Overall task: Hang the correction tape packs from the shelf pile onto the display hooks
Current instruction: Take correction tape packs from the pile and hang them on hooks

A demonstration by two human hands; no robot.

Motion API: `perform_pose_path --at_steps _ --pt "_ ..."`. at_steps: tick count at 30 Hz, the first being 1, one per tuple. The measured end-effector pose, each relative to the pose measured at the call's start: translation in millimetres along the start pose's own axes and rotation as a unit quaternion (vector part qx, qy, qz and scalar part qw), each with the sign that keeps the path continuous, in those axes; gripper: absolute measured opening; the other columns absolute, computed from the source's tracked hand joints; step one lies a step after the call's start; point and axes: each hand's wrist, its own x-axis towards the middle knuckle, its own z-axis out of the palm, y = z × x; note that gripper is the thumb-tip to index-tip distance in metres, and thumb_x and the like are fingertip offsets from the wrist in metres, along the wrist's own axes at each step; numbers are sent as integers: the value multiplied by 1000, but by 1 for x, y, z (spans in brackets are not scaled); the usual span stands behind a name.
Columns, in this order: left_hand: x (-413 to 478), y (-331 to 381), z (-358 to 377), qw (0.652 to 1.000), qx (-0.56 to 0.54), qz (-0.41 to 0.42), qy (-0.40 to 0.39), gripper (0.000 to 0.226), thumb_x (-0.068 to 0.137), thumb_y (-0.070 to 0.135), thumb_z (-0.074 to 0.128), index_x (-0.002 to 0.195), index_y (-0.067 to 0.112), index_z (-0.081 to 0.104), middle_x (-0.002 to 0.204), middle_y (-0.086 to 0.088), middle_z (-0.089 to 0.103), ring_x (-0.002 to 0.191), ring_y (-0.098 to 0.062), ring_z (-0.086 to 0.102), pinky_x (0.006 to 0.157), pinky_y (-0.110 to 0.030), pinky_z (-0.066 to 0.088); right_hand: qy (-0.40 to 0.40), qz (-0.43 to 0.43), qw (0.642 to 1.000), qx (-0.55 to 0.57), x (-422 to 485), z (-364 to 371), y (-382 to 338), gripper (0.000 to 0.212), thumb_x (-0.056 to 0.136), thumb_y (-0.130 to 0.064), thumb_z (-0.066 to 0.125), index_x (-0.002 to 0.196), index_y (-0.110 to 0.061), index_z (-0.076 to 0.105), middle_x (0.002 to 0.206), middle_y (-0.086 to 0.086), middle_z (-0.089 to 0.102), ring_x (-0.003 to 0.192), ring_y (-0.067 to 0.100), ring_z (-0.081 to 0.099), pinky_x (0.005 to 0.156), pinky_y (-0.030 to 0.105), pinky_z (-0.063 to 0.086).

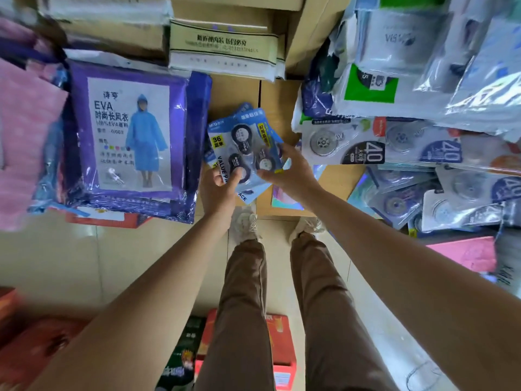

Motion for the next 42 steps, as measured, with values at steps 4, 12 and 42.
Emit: perform_pose_path --at_steps 4,12,42 --pt "-16 11 -9 998 -16 -29 -61 15 90 30 75 86 25 61 82 9 72 86 -13 69 67 -31 60 -3 54 988 146 -13 -15 2 51 80 -22 83 124 -20 58 108 4 70 96 16 67 83 30 56" --pt "-32 20 -3 996 16 -30 -82 22 93 38 71 109 22 71 101 2 74 91 -10 69 77 -24 54 55 26 968 242 -45 -55 20 36 76 -20 75 109 -7 68 107 18 73 97 34 69 93 53 54" --pt "-68 73 -28 968 215 129 15 41 81 28 80 115 15 62 98 3 69 87 -20 63 71 -29 43 114 -17 993 -13 -120 -106 14 16 81 -8 70 91 -15 60 72 3 57 63 18 48 57 28 39"
